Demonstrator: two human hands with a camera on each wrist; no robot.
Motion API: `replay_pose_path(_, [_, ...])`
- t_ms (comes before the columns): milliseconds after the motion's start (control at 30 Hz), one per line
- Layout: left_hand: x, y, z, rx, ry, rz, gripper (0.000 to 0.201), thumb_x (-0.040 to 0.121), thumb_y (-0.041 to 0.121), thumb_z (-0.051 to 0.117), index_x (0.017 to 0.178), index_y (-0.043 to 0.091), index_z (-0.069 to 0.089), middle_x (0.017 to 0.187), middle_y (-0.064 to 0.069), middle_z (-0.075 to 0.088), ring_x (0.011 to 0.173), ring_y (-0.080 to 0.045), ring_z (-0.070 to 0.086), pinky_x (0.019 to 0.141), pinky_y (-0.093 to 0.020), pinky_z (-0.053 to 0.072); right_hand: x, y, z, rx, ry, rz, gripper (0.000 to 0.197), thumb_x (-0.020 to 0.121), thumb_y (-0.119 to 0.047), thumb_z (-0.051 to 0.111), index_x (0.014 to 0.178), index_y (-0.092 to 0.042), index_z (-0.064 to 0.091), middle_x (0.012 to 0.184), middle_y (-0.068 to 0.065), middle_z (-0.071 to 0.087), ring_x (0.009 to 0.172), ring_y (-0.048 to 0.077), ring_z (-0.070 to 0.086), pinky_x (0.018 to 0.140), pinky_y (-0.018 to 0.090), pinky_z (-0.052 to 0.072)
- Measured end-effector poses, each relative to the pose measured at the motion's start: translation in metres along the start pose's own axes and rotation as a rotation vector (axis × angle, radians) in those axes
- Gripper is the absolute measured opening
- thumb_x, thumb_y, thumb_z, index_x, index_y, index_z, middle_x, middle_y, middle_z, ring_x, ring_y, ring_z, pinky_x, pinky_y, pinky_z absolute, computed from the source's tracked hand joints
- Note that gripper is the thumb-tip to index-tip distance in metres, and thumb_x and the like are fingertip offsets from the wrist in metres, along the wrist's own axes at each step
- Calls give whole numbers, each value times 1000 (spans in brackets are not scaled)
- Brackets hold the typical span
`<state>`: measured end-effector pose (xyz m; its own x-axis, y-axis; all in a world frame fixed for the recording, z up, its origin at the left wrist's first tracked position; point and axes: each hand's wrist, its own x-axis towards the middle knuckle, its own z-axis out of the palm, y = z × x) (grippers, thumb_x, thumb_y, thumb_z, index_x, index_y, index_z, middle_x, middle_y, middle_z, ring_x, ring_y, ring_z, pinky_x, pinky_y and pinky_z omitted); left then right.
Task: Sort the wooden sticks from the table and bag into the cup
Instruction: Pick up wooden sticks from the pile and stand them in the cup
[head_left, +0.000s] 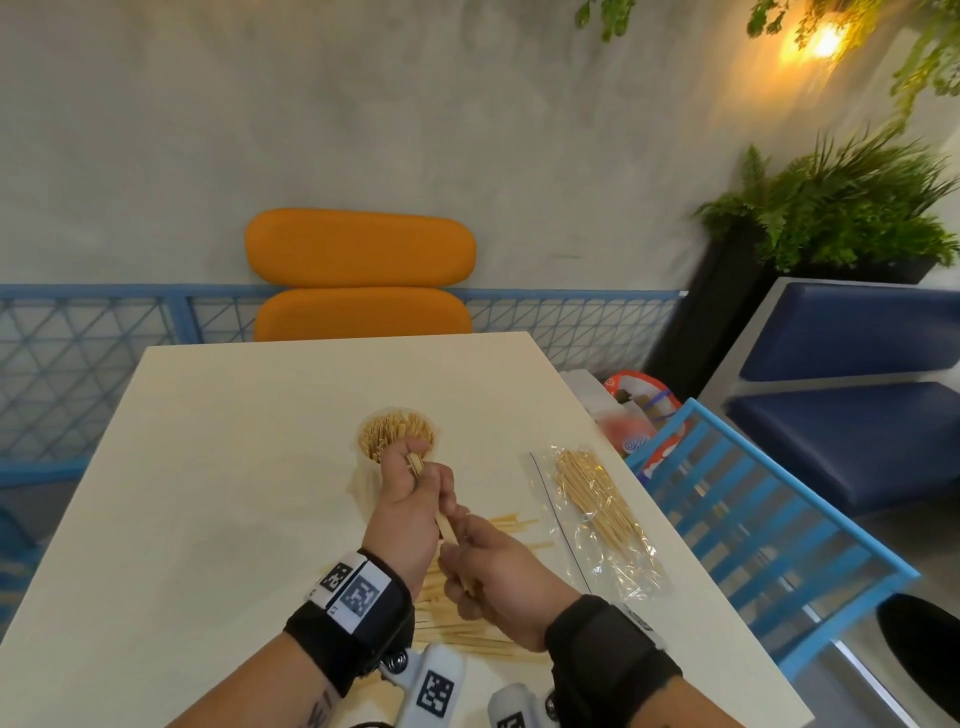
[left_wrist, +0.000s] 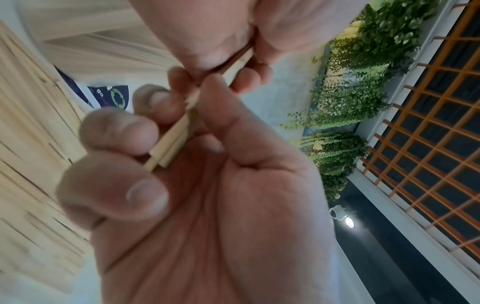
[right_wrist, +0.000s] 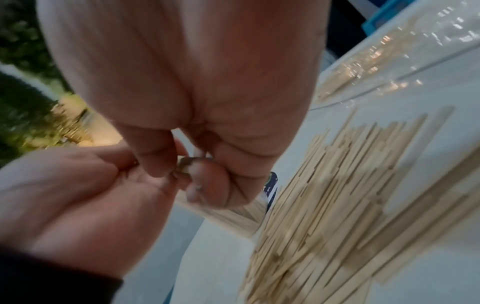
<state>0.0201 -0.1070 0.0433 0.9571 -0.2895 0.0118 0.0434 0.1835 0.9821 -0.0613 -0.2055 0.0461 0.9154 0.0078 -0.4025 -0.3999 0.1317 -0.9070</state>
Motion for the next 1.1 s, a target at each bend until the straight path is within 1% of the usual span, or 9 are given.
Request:
replay_pose_path(67, [-1,0,-3,10,4,1,35,103,12,36,106,44,48,71,6,54,70,-23,49,84,-60,51,3,1,-3,82,1,-21,47,89,-7,58,134,-18,50,97,8,51,69,15,55,55,24,37])
replay_pose_path(133, [0,0,-5,-6,31,-19,40,104,10,34,99,47,49,69,6,53,67,-20,48,76,-51,50,4,3,-4,76,10,-49,46,92,-2,56,135,-18,51,105,12,54,80,18,60,62,26,46])
replay_pose_path(233, [1,2,-5,-66,62,7,48,105,5,30,94,47,49,67,5,51,54,-13,44,64,-39,43,5,5,-1,-139,82,-55,23,103,-9,46,122,-13,58,89,6,60,83,16,60,71,28,51])
replay_pose_path(333, [1,2,-4,-75,74,11,46,105,6,30,102,47,51,67,3,49,51,-12,43,57,-32,40,2,1,4,-219,72,-42,21,108,-19,37,97,-14,55,78,1,53,63,13,54,57,25,43])
replay_pose_path(467, [-3,4,-5,-9,9,26,40,106,7,31,104,41,51,70,4,53,61,-15,49,63,-35,46,3,-1,9,-41,37,-43,15,107,-17,39,100,-18,52,78,1,43,57,9,38,50,21,31])
replay_pose_path(600, [-1,13,-16,171,-124,57,50,106,10,37,109,58,51,85,8,68,79,-18,65,70,-28,55,8,-1,4,-46,102,-95,23,107,-15,38,110,-9,60,72,-4,39,55,8,35,50,20,28])
replay_pose_path(733, [13,30,-26,265,-137,110,48,104,6,42,114,52,51,89,2,72,73,-25,69,65,-26,56,16,-11,2,-96,104,-155,24,108,-16,39,106,-8,62,70,-3,42,55,10,36,50,21,28])
replay_pose_path(933, [52,75,-40,335,96,302,47,103,10,43,99,56,48,84,7,71,71,-19,69,75,-47,59,33,-35,-3,-94,223,-254,25,105,-20,48,128,-21,58,106,-1,66,83,11,64,67,27,51])
replay_pose_path(1100, [73,89,-48,449,207,407,36,104,13,42,109,48,47,87,12,70,74,-9,68,80,-36,58,39,-23,-20,-85,357,-214,22,103,-23,50,122,-26,60,113,1,65,83,10,65,70,27,52])
